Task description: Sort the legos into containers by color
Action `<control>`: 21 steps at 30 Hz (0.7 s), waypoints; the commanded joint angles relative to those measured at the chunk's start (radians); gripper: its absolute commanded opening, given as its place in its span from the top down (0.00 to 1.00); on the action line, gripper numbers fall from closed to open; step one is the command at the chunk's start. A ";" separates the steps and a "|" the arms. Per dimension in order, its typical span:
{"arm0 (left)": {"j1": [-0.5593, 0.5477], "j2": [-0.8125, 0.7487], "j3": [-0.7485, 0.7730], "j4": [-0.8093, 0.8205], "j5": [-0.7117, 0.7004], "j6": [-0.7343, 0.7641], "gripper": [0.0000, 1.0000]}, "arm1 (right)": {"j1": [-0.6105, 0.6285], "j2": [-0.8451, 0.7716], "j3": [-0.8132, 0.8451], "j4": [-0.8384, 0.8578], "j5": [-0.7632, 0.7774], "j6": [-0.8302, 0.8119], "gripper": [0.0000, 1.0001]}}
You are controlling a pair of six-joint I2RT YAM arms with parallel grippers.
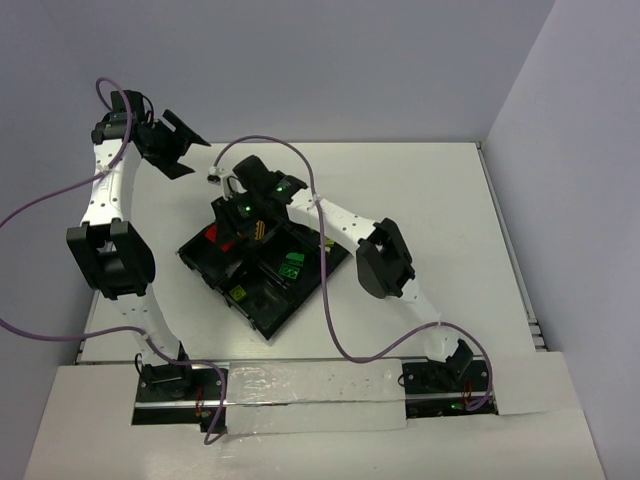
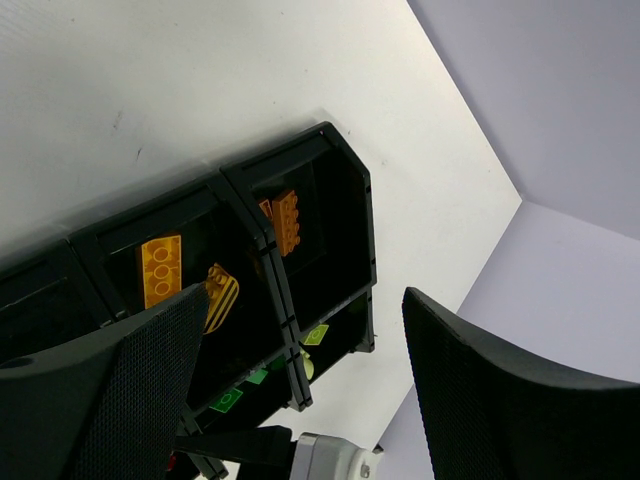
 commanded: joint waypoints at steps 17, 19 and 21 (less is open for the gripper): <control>0.004 -0.025 0.011 -0.020 -0.001 0.006 0.14 | 0.039 0.034 0.071 0.091 -0.012 0.043 0.14; 0.004 -0.024 0.011 -0.020 0.000 0.006 0.14 | 0.040 0.029 0.071 0.091 -0.006 0.043 0.13; 0.004 -0.027 0.010 -0.022 -0.005 0.007 0.14 | 0.041 0.021 0.078 0.080 0.015 0.032 0.12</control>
